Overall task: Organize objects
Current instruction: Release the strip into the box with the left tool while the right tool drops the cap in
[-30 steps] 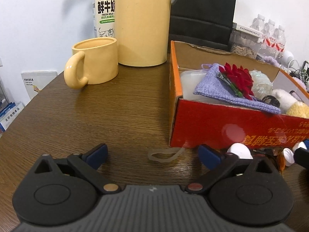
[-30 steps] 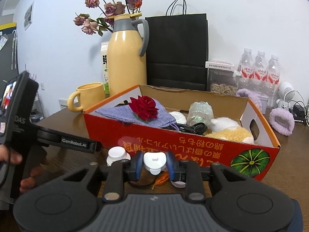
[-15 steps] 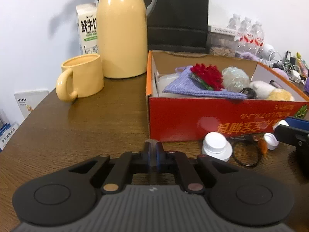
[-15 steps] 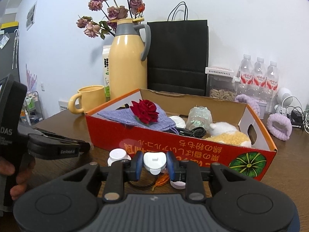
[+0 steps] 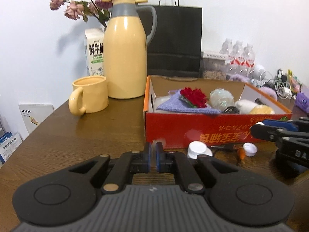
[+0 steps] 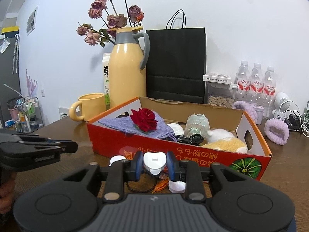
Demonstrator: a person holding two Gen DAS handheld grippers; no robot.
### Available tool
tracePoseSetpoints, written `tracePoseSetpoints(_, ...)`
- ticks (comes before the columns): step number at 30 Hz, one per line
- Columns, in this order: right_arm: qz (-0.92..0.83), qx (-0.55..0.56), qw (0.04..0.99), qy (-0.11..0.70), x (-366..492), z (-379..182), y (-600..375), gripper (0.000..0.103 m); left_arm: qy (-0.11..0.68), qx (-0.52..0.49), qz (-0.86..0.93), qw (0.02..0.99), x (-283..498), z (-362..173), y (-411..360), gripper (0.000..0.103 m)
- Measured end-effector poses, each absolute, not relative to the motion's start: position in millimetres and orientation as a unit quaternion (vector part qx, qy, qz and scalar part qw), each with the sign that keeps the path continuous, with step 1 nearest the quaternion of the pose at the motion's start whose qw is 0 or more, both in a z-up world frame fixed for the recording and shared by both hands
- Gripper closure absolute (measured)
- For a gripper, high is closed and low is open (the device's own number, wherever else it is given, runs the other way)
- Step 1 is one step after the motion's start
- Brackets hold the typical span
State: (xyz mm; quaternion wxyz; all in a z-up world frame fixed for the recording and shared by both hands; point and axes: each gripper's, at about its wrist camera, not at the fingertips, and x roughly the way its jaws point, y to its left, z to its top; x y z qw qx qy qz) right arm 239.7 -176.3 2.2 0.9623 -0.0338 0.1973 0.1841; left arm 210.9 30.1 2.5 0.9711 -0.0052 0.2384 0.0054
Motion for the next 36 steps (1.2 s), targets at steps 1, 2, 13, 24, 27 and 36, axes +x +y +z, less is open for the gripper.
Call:
tracePoseSetpoints(1, 0.184, -0.032, 0.963, 0.195, 239.2, 3.7, -177.1, 0.078, 0.234, -0.007, 0.005, 0.972, 208.5, 4.8, 29.0, 0.097)
tracePoseSetpoints(2, 0.183, -0.031, 0.964, 0.192, 238.8, 5.4, -177.9, 0.078, 0.23, -0.01, 0.003, 0.973, 206.1, 7.4, 28.1, 0.097)
tracePoseSetpoints(13, 0.171, -0.028, 0.972, 0.157, 253.6, 37.9, -195.8, 0.078, 0.172, -0.001, -0.02, 0.985, 210.8, 59.7, 6.3, 0.097)
tracePoseSetpoints(24, 0.14, -0.034, 0.976, 0.164, 315.7, 44.9, -203.8, 0.078, 0.17, -0.004, -0.036, 0.985, 274.9, 73.1, -26.7, 0.097)
tracePoseSetpoints(27, 0.136, -0.035, 0.975, 0.174, 329.9, 36.7, -206.2, 0.078, 0.178, -0.012, -0.041, 0.983, 293.7, 64.6, -30.2, 0.097)
tracePoseSetpoints(36, 0.126, -0.047, 0.969, 0.206, 358.3, 13.8, -209.6, 0.078, 0.211, 0.0, -0.06, 0.976, 335.6, 40.4, -33.3, 0.097)
